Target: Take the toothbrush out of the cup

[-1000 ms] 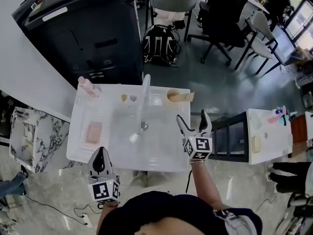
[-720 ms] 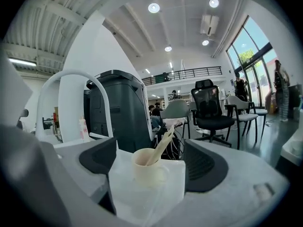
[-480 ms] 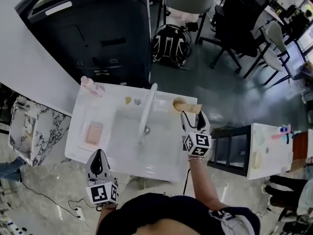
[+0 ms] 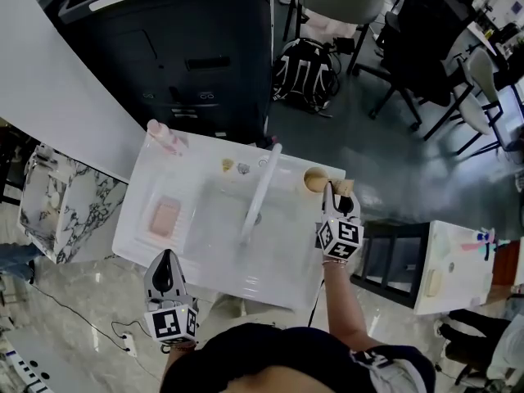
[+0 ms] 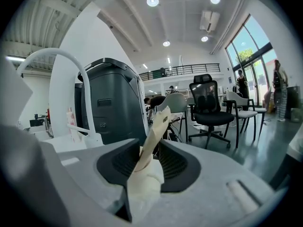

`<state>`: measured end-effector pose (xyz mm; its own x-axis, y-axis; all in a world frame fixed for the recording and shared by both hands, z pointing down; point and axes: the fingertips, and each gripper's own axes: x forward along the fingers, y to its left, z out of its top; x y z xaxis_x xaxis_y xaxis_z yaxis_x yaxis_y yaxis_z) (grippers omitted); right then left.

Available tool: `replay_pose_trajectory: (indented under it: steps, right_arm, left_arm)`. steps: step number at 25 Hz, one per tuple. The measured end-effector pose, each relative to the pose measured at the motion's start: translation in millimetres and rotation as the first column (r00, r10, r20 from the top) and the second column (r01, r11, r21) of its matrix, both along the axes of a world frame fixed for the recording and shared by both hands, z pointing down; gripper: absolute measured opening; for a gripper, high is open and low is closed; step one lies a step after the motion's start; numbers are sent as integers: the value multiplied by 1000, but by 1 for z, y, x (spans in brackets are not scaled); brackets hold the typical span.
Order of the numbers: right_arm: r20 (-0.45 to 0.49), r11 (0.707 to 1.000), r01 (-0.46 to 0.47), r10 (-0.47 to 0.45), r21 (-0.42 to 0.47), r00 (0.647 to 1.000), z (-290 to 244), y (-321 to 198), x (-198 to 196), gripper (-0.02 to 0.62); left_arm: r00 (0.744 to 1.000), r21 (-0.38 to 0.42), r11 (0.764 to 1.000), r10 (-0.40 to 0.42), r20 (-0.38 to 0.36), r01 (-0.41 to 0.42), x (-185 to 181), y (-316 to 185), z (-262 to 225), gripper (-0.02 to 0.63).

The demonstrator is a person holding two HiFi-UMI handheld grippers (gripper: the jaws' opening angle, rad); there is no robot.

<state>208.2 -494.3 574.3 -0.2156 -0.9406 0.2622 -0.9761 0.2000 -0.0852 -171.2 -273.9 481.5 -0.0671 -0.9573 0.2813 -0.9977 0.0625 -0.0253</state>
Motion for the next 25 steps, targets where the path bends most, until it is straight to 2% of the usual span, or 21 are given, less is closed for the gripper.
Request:
replay_pose_trajectory:
  steps: [4, 10, 15, 25]
  right_arm:
    - [-12, 1000, -4, 4, 10, 1000, -2, -4, -2, 69]
    - [-18, 999, 24, -24, 24, 1000, -10, -10, -14, 40]
    - [-24, 998, 39, -38, 44, 999, -22, -8, -19, 35]
    - [-23, 990, 51, -49, 133, 999, -70, 8, -17, 35]
  left_arm:
    - [1000, 0, 1000, -23, -4, 23, -5, 4, 2, 3]
    - [999, 3, 999, -44, -6, 44, -10, 8, 1, 3]
    - [998, 12, 998, -58, -15, 58, -14, 13, -1, 3]
    - [998, 36, 999, -34, -45, 36, -13, 15, 1, 3]
